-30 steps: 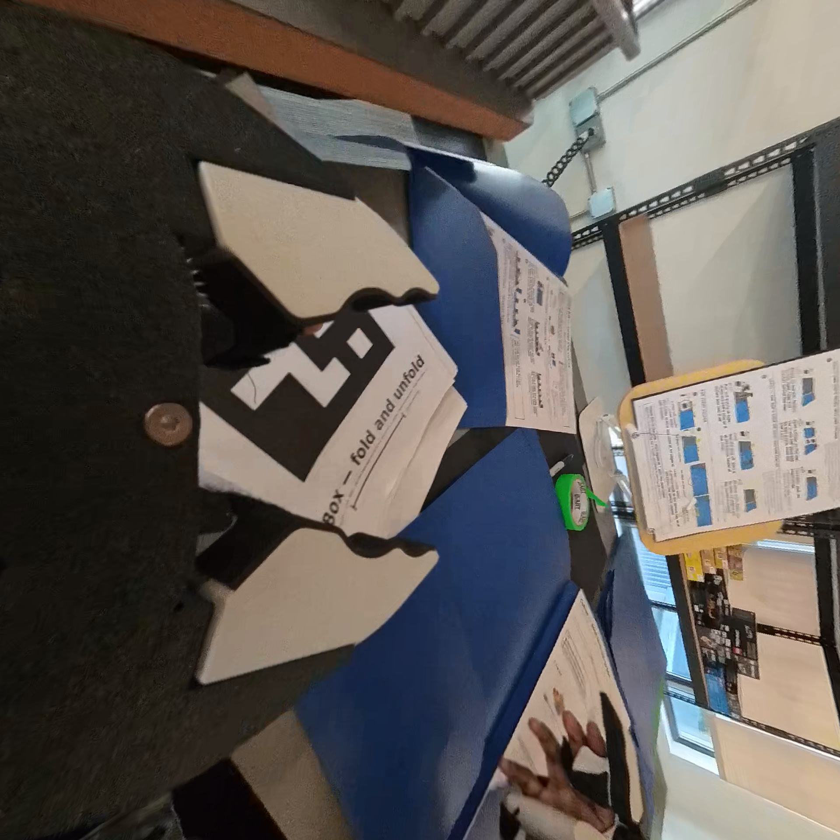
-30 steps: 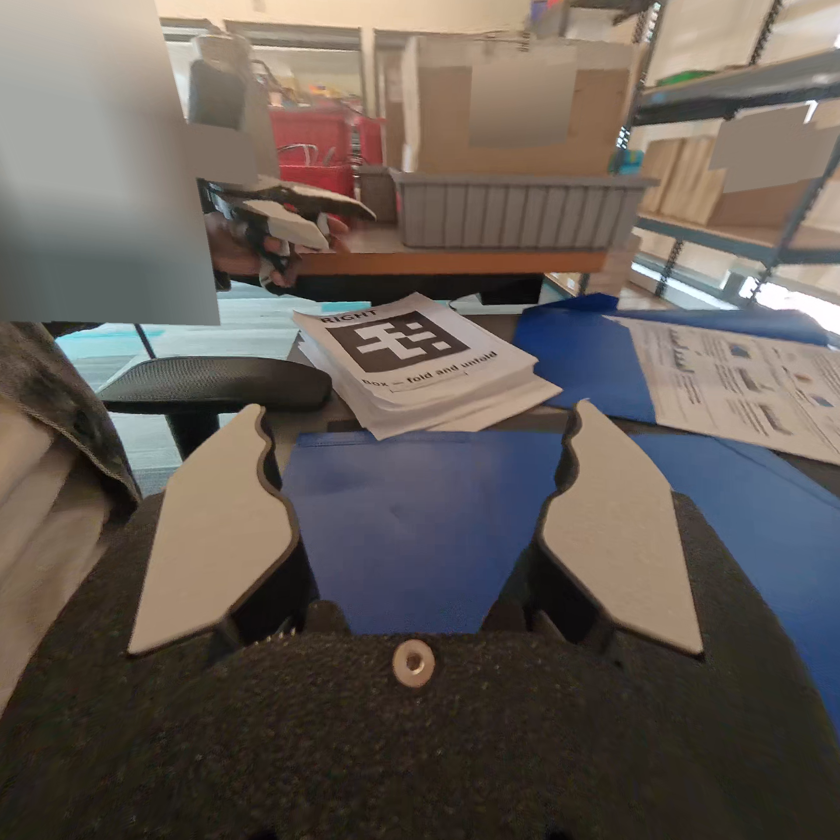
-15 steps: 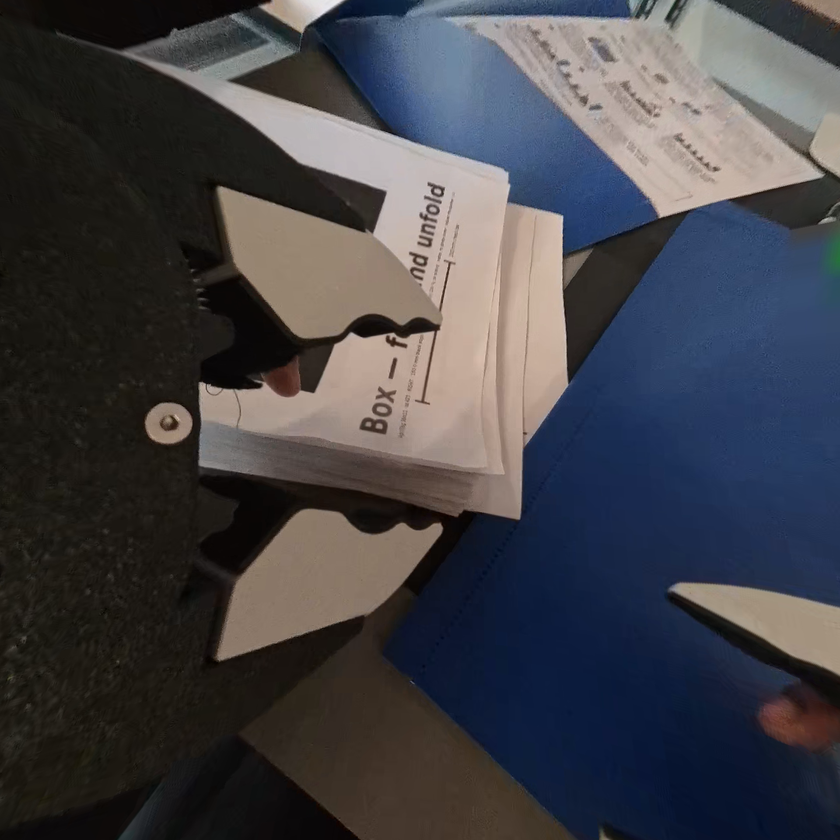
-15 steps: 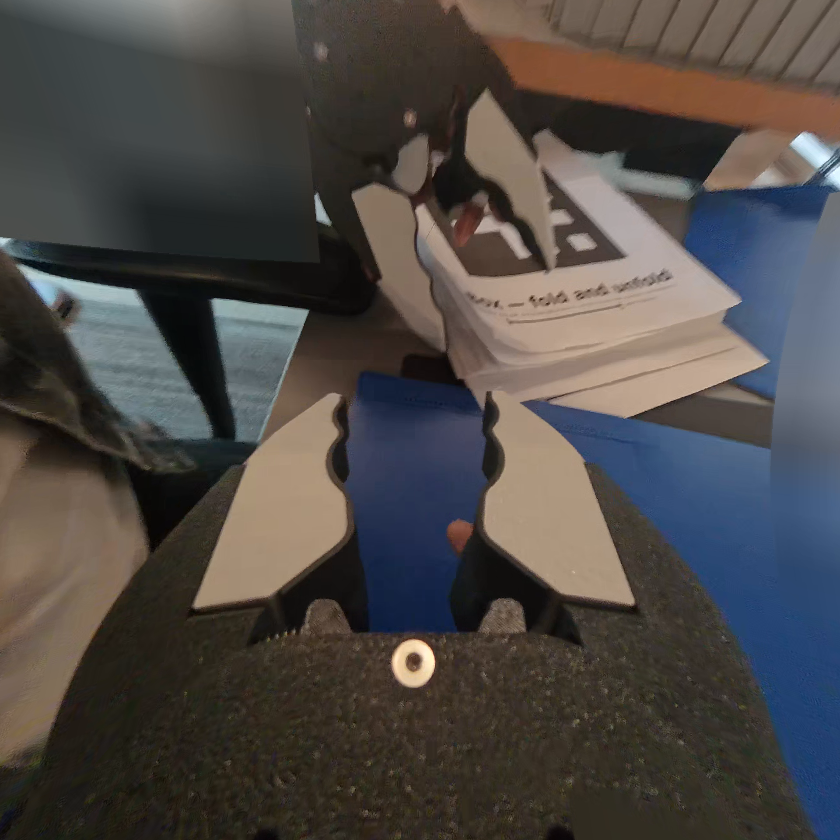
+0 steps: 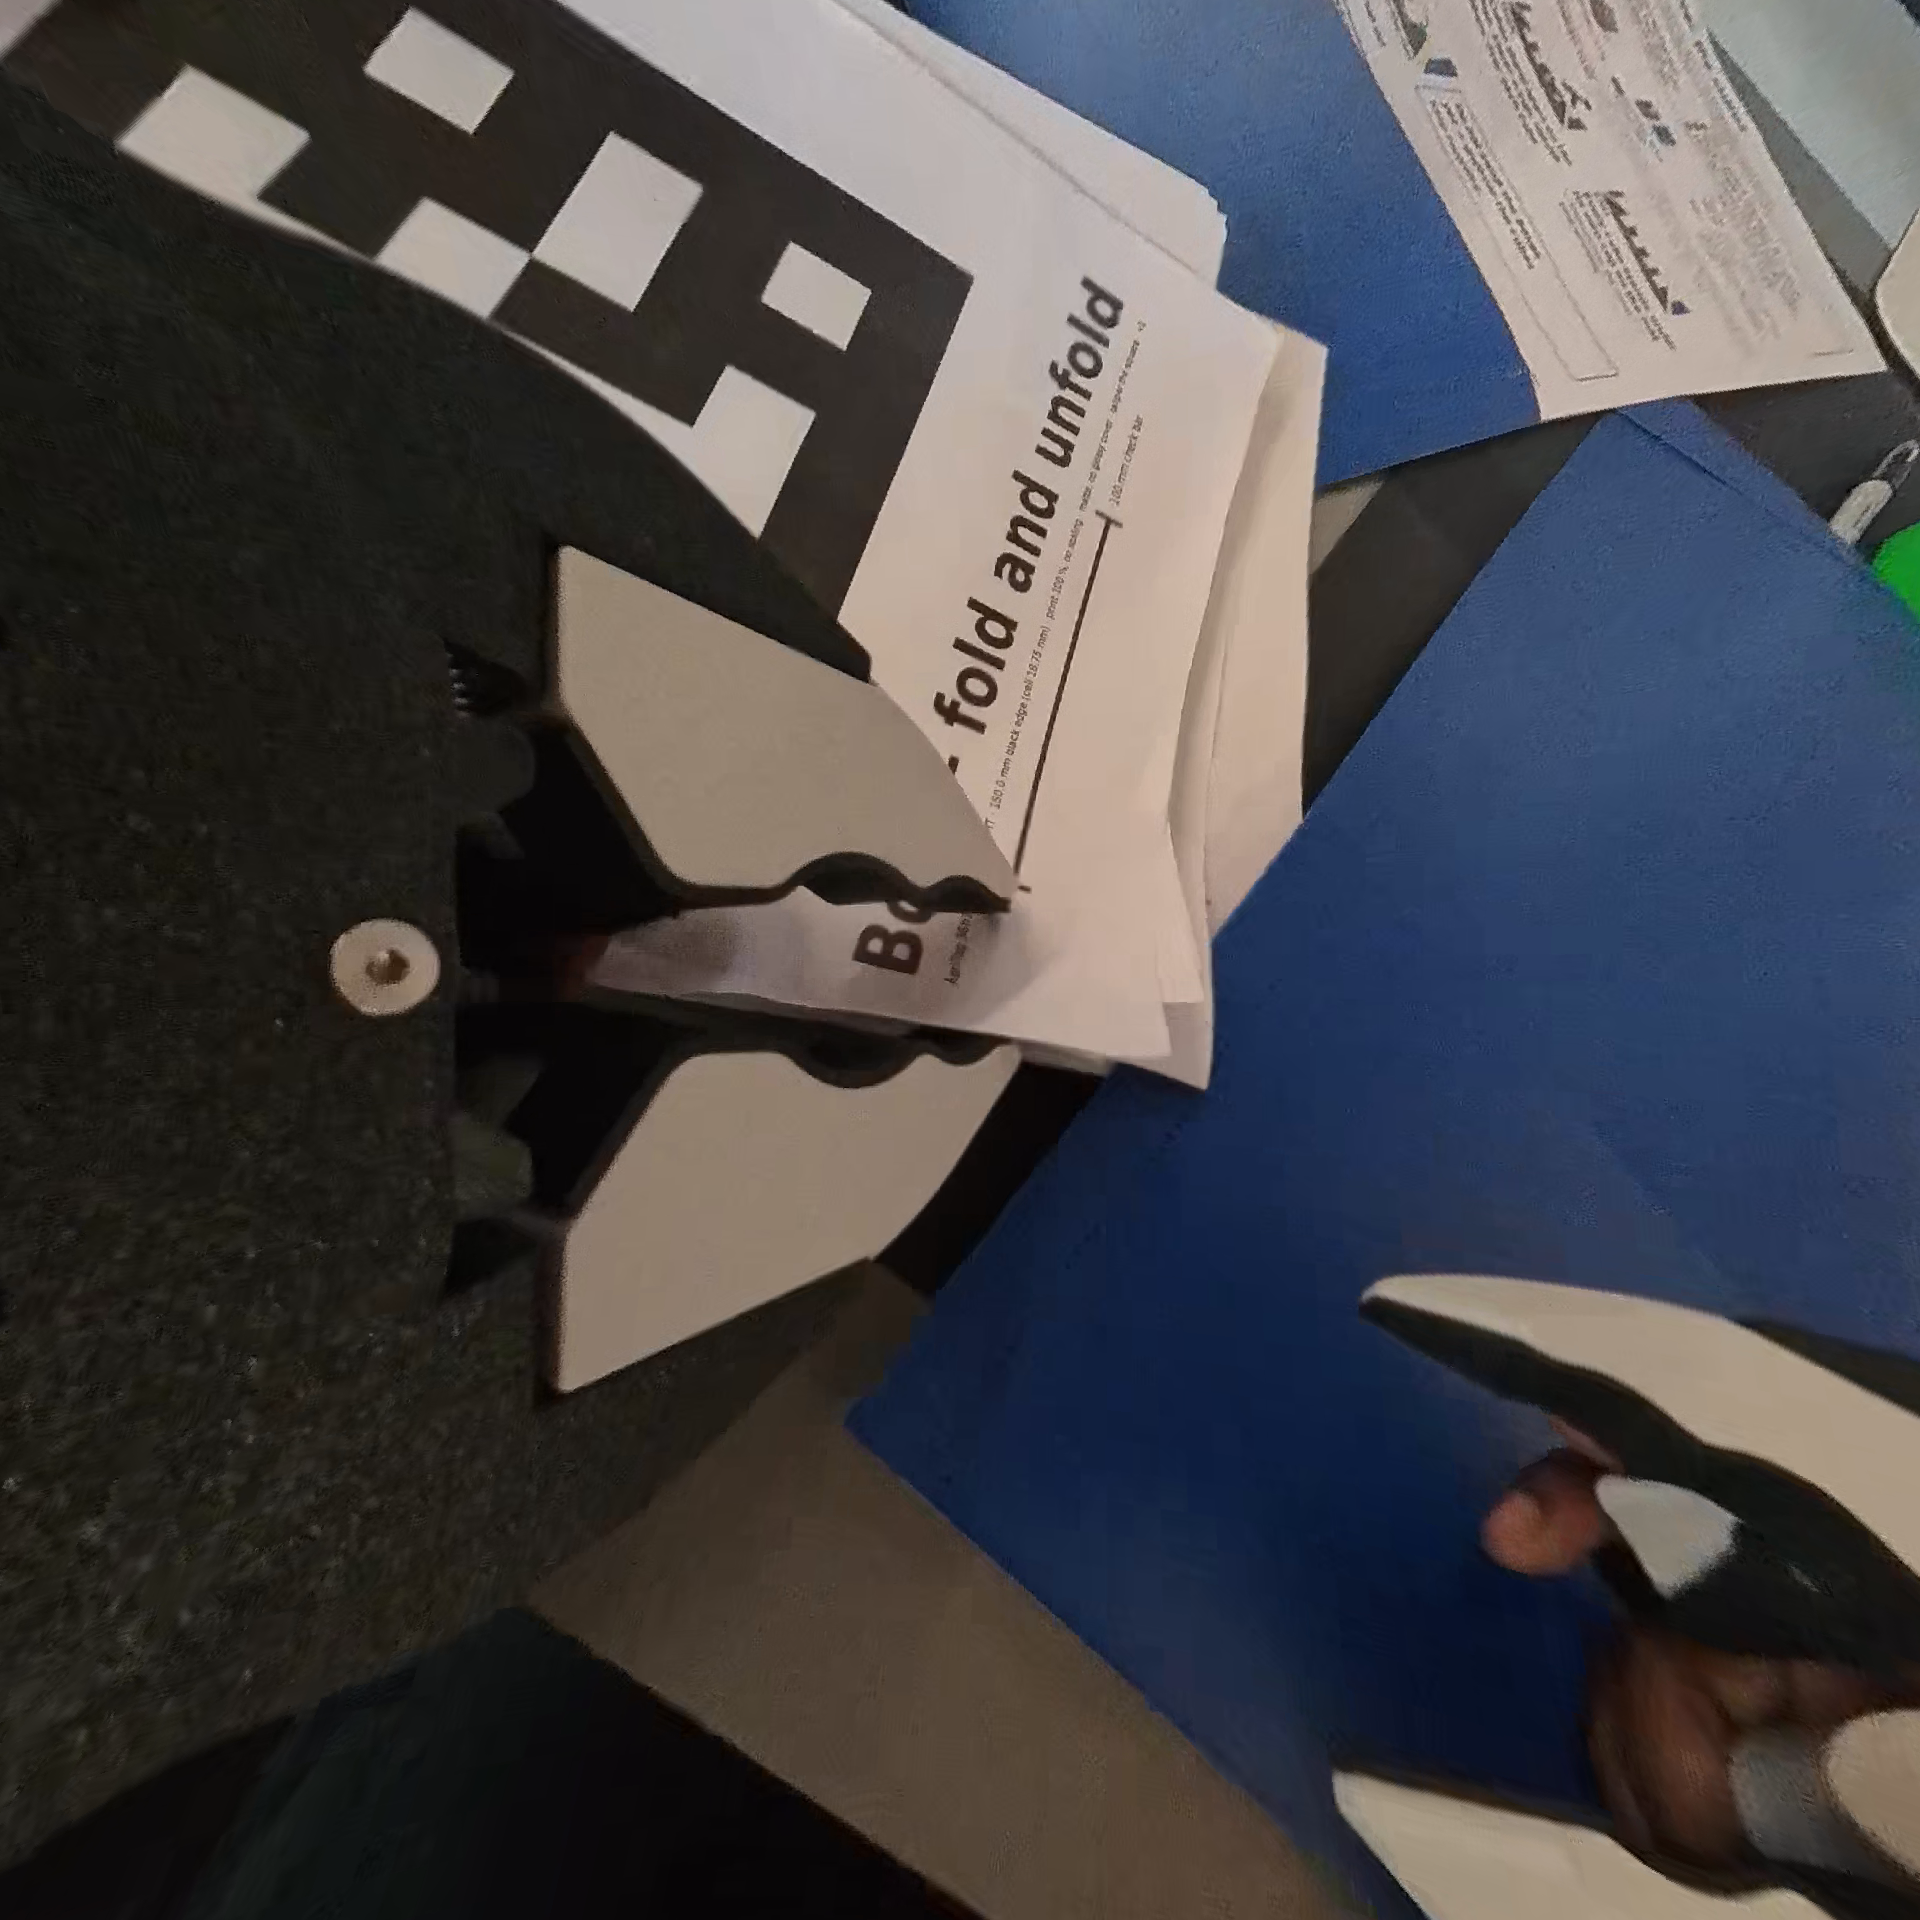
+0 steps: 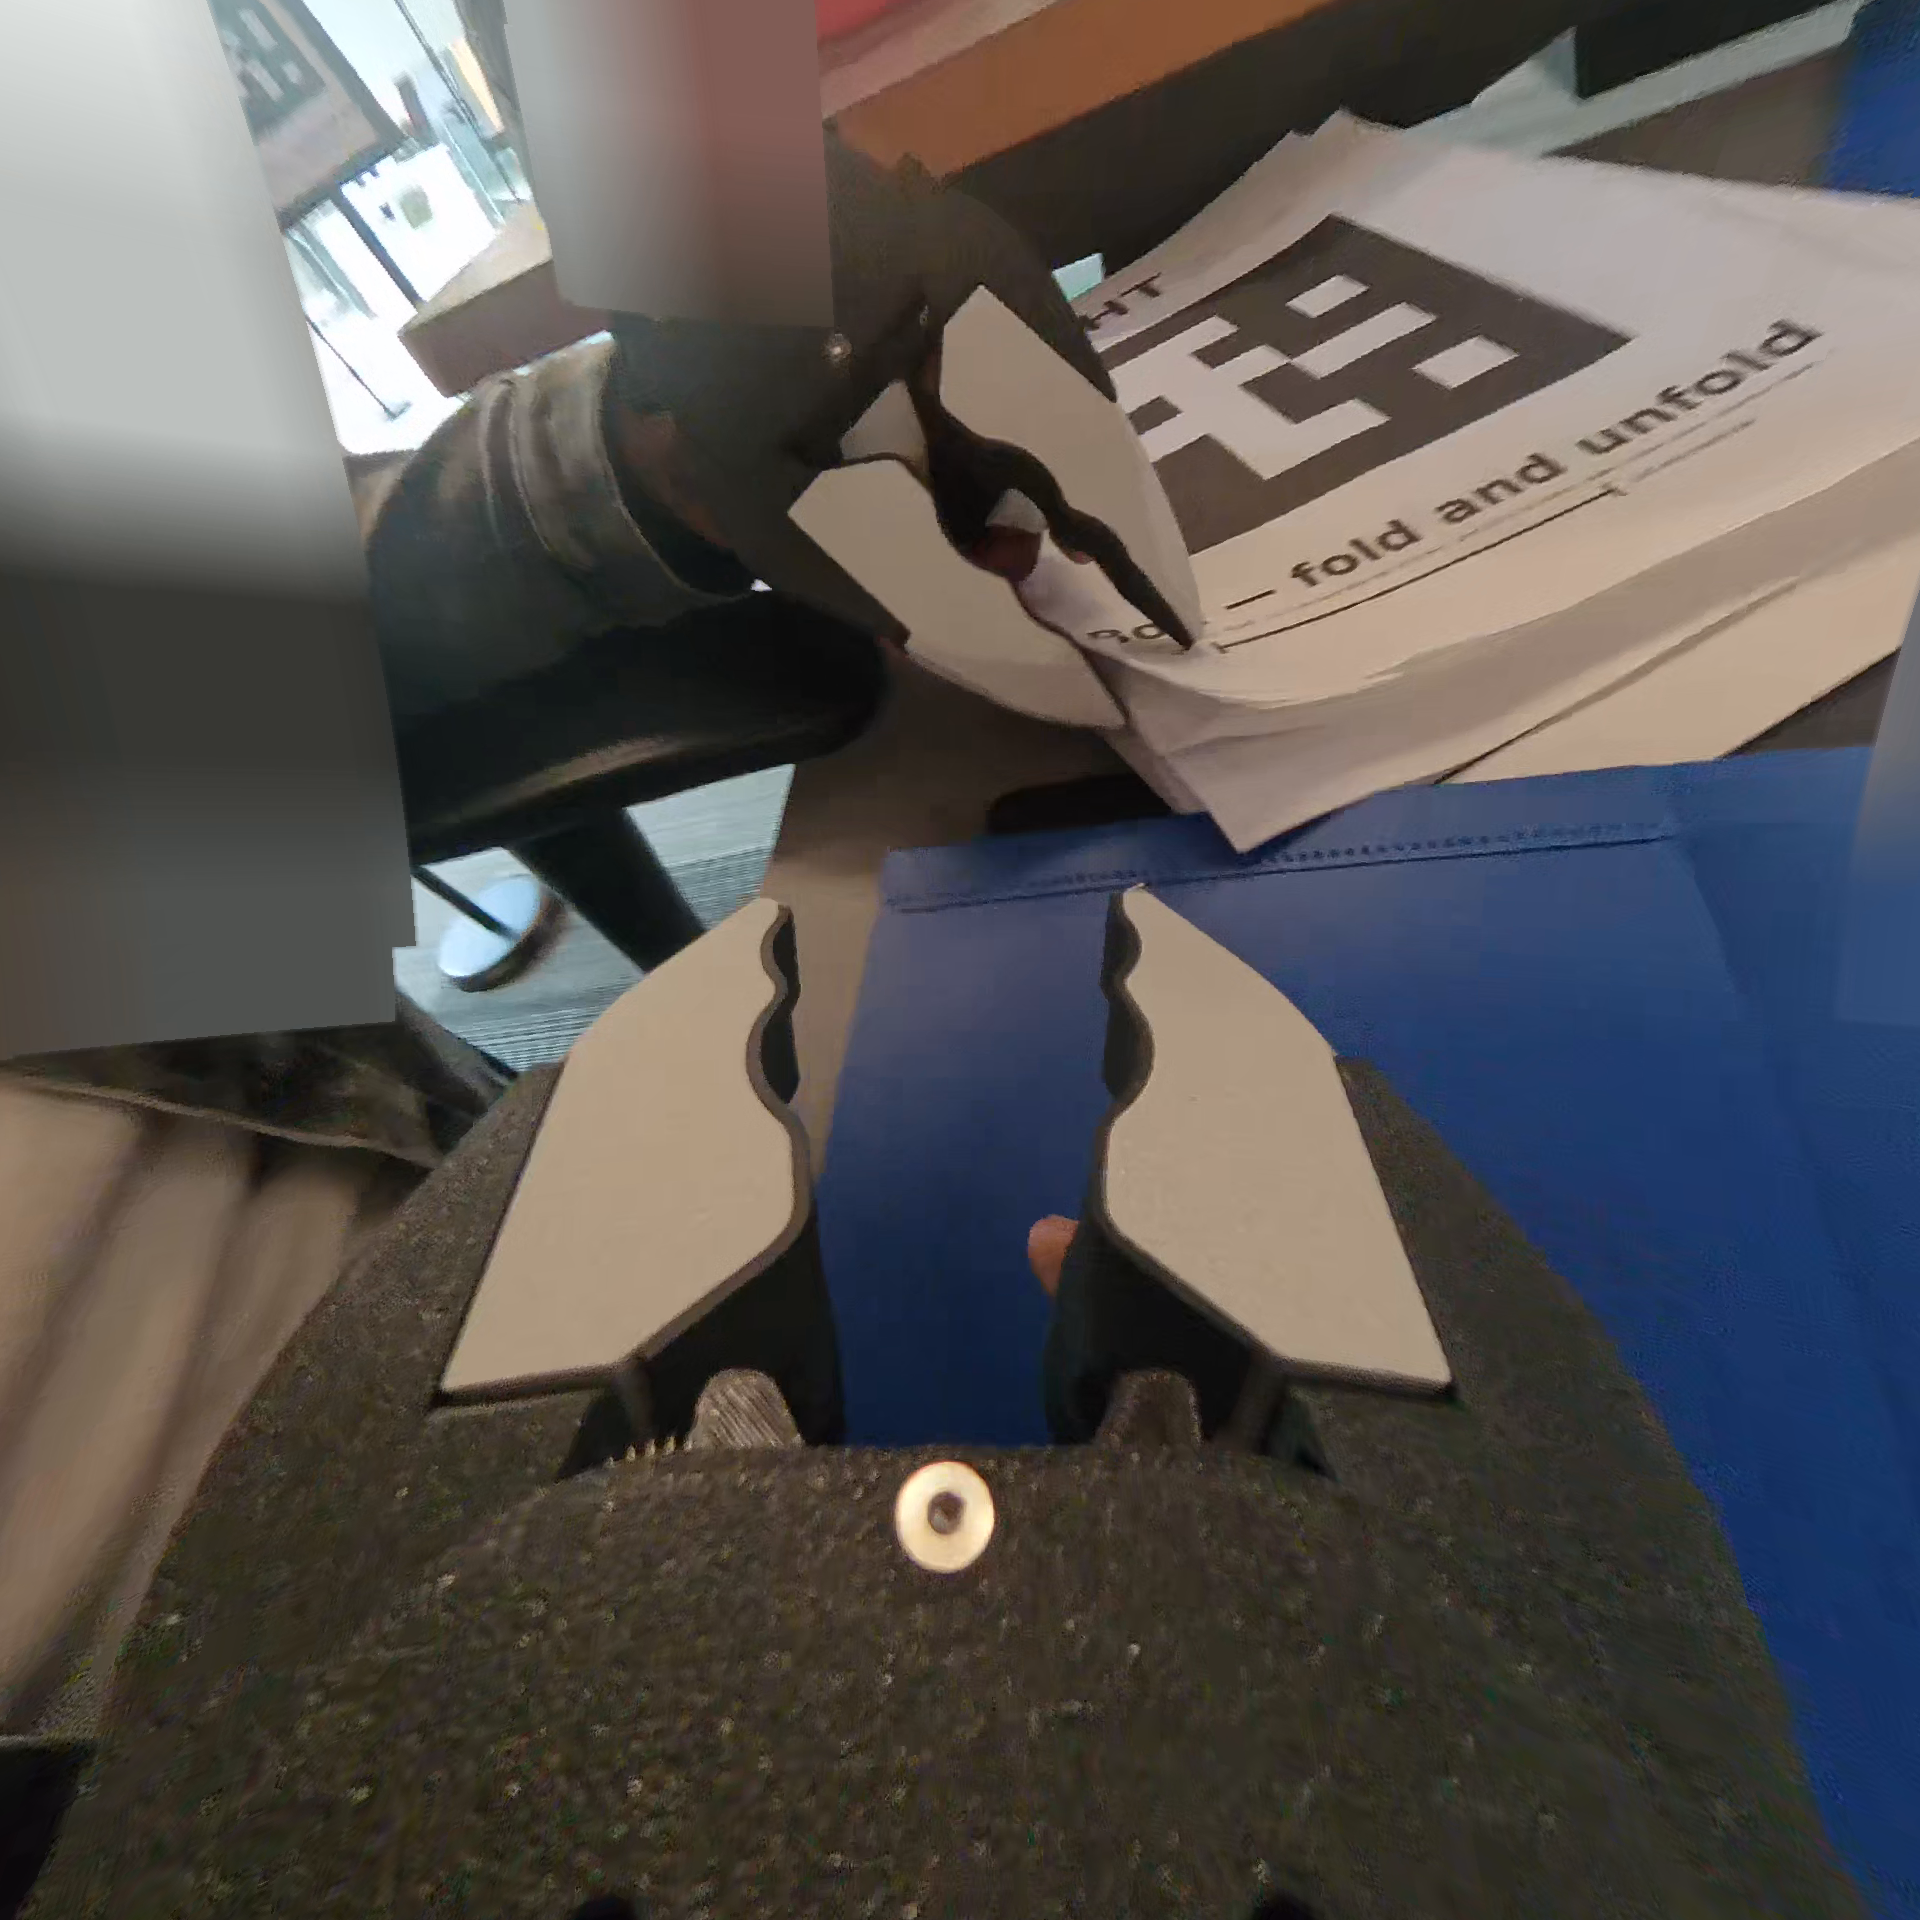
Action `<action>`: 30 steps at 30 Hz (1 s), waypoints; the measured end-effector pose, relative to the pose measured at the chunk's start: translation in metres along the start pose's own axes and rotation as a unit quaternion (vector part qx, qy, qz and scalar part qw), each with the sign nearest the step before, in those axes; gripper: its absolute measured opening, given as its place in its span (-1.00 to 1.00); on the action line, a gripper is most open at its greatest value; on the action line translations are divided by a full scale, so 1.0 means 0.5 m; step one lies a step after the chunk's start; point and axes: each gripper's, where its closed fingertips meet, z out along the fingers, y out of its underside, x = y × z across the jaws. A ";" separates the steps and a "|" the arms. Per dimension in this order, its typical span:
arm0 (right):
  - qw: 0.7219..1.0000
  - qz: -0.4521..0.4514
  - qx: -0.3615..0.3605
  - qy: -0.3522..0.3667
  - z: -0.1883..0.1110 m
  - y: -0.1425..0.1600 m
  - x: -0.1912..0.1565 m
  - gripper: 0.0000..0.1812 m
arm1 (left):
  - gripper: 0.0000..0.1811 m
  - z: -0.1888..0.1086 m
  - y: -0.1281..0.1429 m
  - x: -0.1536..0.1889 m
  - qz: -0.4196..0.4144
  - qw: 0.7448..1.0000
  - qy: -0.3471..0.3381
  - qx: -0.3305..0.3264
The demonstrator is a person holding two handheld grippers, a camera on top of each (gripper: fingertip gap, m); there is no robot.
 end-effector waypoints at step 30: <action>0.924 -0.342 -0.068 0.155 0.085 -0.118 0.184 -0.09 | -0.93 -0.100 -0.064 -0.133 -0.305 0.919 -0.008 0.250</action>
